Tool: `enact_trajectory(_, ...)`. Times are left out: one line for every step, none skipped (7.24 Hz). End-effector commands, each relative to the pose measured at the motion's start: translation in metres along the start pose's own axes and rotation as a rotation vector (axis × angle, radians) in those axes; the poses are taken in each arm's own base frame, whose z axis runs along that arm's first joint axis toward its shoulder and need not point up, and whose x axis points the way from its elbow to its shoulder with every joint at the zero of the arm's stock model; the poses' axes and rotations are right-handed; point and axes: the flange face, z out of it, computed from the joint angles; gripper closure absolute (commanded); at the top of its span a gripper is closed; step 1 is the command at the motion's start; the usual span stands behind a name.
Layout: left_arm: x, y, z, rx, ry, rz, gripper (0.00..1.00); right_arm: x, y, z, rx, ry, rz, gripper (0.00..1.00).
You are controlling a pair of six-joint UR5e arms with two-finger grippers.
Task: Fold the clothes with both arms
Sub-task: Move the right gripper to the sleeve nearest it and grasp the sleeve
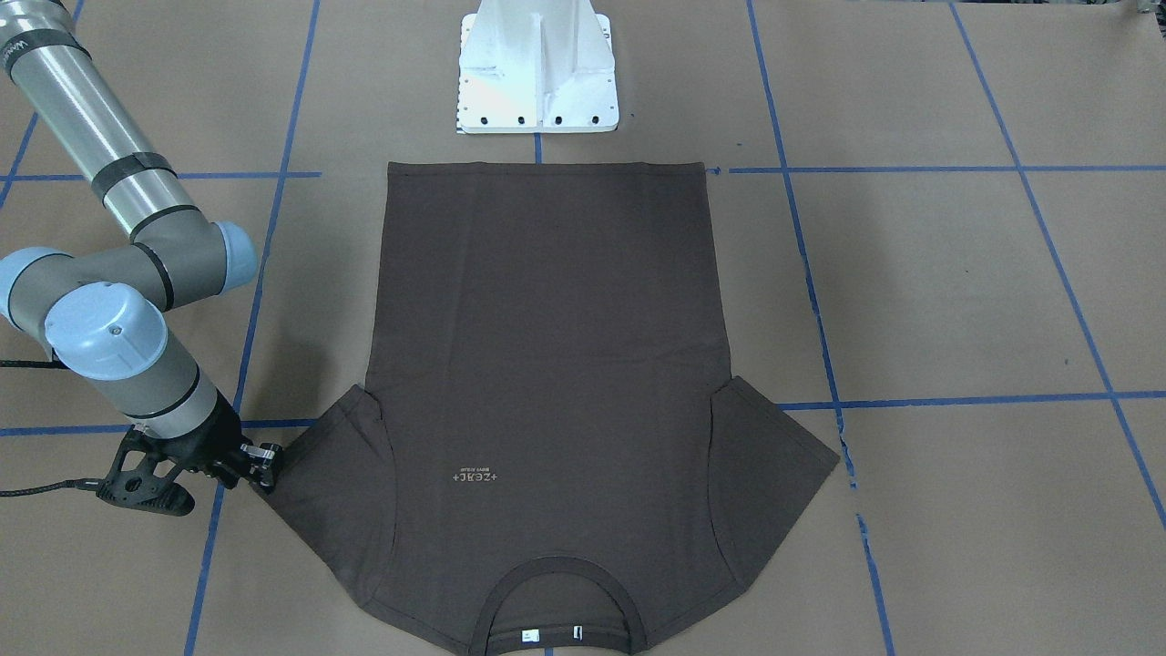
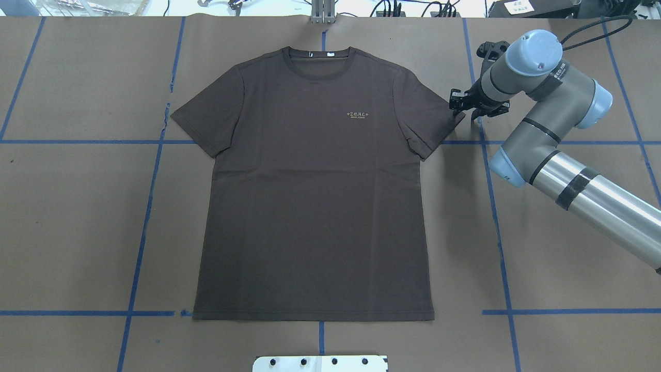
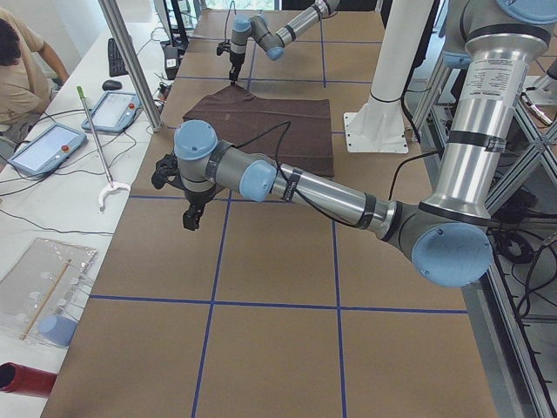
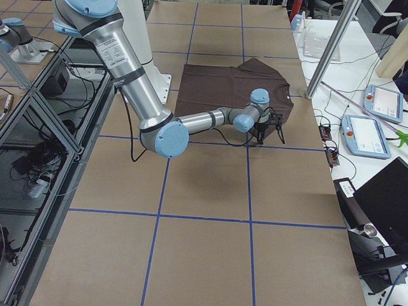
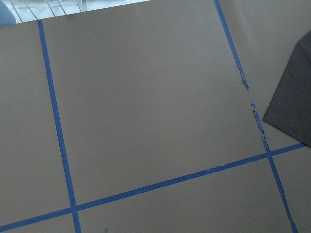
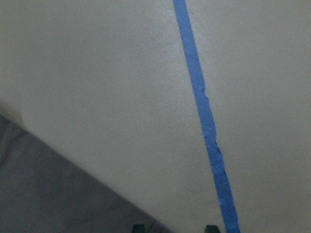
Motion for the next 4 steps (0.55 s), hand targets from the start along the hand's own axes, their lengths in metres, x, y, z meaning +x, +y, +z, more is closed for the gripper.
enact_trajectory(-0.001,0.000,0.002,-0.004,0.000,-0.003,0.00,-0.005,0.002,-0.002,-0.024,-0.016,-0.006,1.00)
enact_trajectory(-0.002,0.000,0.001,-0.002,-0.001,-0.004,0.00,-0.010,0.004,-0.005,-0.049,-0.037,-0.019,1.00)
enact_trajectory(-0.003,0.000,0.002,-0.004,-0.001,-0.006,0.00,-0.019,0.004,-0.008,-0.051,-0.048,-0.026,1.00)
enact_trajectory(-0.004,0.001,0.003,-0.006,-0.001,-0.009,0.00,-0.028,0.004,-0.016,-0.061,-0.074,-0.037,1.00)
